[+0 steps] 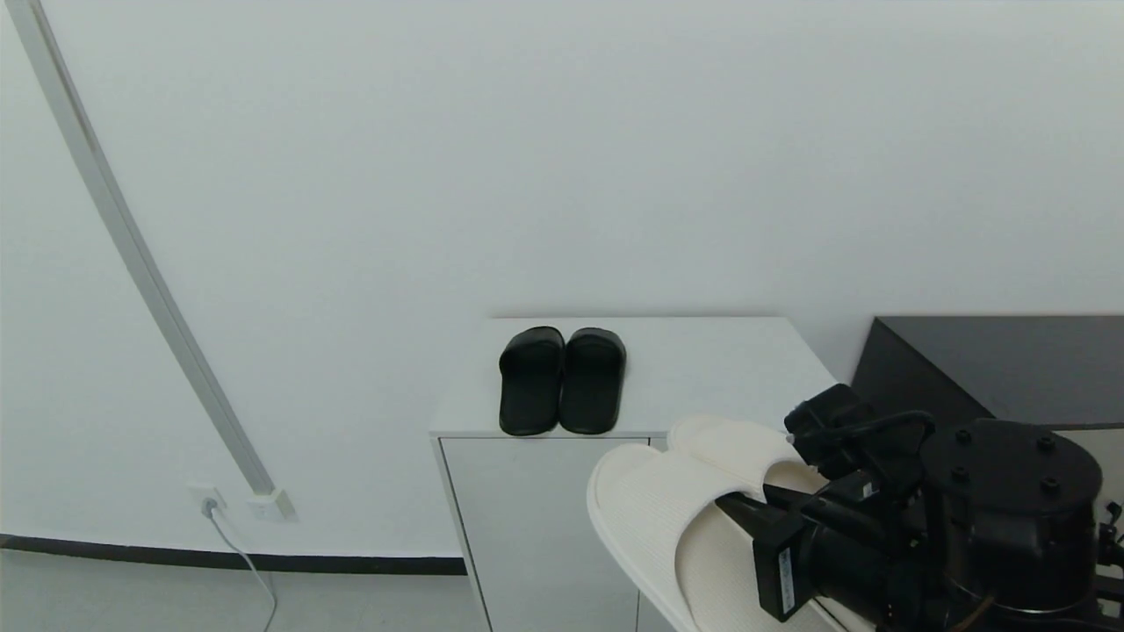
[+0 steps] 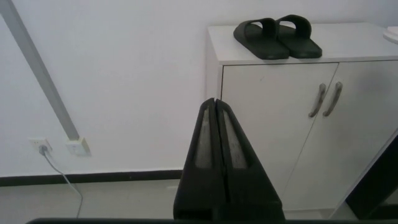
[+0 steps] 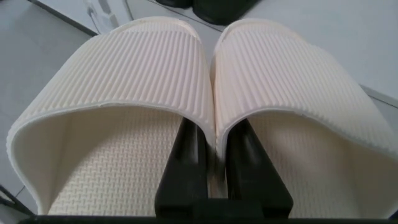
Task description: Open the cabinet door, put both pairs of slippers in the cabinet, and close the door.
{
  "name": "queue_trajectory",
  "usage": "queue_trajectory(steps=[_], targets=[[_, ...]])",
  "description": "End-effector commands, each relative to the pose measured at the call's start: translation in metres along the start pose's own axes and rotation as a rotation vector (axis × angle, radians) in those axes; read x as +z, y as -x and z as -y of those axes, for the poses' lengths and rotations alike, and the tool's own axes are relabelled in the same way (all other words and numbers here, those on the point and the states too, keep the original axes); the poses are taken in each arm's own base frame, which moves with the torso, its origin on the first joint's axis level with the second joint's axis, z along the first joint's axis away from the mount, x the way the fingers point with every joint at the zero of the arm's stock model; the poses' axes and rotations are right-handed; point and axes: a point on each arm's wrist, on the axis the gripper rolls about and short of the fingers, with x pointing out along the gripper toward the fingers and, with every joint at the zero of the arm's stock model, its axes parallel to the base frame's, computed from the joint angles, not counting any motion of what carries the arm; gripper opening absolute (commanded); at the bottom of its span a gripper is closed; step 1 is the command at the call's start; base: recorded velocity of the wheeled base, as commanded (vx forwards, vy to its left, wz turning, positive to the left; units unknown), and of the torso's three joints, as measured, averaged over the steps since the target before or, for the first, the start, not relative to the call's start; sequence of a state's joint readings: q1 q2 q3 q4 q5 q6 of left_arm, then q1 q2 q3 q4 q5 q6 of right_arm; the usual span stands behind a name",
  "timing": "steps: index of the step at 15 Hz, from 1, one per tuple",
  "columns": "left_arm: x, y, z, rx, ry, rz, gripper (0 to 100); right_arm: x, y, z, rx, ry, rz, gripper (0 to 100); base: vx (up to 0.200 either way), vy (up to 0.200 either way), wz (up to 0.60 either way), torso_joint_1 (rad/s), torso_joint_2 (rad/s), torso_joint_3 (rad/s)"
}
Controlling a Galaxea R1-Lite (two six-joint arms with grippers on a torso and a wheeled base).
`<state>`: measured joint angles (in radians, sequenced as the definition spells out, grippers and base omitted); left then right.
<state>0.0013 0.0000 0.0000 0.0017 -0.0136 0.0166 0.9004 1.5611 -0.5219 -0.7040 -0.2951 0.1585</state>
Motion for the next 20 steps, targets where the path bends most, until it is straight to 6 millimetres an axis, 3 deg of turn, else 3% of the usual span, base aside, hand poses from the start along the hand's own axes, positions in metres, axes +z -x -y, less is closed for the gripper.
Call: queue_trajectory(steps=[1, 3, 9, 20], targets=[[0.000, 0.000, 0.000, 0.000, 0.000, 0.000, 0, -0.001, 0.000, 0.000, 0.000, 0.002, -0.005, 0, 0.000, 0.000, 0.00, 0.000, 0.00, 0.000], [0.000, 0.000, 0.000, 0.000, 0.000, -0.001, 0, -0.001, 0.000, 0.000, 0.003, 0.002, -0.004, 0, 0.000, 0.000, 0.00, 0.000, 0.00, 0.000], [0.000, 0.000, 0.000, 0.000, 0.000, -0.001, 0, -0.004, 0.000, 0.000, 0.009, 0.005, -0.016, 0, 0.000, -0.200, 0.00, 0.002, 0.00, 0.001], [0.000, 0.000, 0.000, 0.000, 0.000, -0.001, 0, -0.012, 0.008, -0.004, 0.095, 0.016, -0.039, 0, 0.000, 0.000, 0.00, 0.000, 0.00, 0.000]])
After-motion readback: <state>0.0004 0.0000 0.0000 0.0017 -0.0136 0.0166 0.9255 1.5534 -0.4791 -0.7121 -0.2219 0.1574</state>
